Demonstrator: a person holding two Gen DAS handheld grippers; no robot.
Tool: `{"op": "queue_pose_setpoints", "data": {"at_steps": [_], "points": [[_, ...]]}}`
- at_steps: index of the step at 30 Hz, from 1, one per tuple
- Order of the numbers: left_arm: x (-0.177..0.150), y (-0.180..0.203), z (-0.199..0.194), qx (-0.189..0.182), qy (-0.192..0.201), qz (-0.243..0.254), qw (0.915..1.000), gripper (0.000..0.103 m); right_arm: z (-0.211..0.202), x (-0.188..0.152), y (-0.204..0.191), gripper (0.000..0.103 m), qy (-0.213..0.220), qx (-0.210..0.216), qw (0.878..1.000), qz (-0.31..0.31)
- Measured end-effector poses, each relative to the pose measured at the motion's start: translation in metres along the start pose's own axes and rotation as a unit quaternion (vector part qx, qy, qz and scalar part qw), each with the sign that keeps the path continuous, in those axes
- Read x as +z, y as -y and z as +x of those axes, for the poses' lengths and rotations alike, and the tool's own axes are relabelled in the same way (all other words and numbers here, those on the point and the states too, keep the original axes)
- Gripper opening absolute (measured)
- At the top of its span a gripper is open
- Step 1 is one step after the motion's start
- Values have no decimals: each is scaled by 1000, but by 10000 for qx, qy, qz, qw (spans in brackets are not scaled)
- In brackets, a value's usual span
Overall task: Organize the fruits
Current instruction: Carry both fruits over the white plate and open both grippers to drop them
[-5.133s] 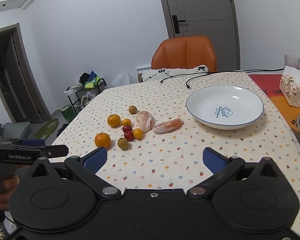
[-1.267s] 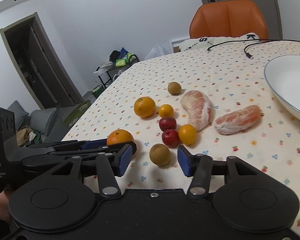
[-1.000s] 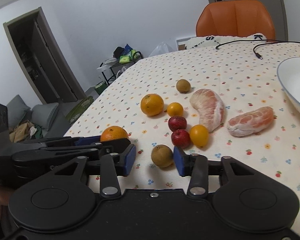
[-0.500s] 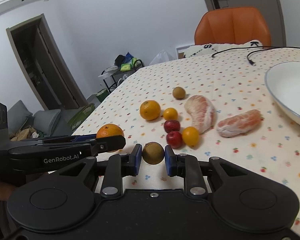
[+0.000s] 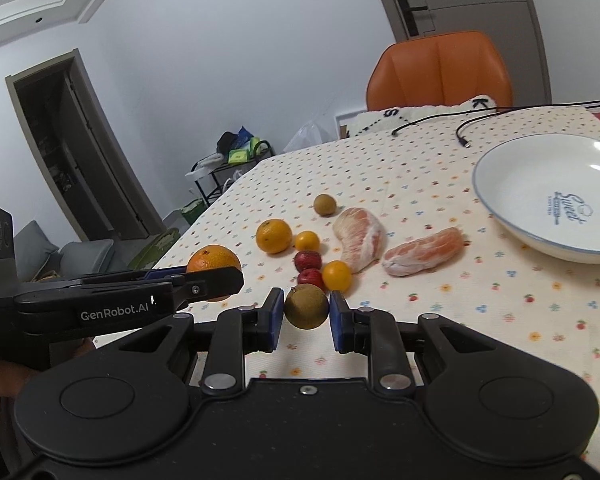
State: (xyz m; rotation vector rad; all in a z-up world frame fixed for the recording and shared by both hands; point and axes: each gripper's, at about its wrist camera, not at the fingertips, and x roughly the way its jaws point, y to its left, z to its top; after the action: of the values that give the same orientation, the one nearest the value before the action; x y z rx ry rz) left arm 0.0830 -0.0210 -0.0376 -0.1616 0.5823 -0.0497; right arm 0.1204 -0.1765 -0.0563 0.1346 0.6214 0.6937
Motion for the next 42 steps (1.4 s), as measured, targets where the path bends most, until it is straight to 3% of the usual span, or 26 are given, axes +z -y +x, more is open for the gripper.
{"op": "queue_pose_setpoints", "data": {"at_steps": [42], "points": [[33,103,63,-532,-49,679,9963,40,-67,11,101,23,767,-821,9918,616]]}}
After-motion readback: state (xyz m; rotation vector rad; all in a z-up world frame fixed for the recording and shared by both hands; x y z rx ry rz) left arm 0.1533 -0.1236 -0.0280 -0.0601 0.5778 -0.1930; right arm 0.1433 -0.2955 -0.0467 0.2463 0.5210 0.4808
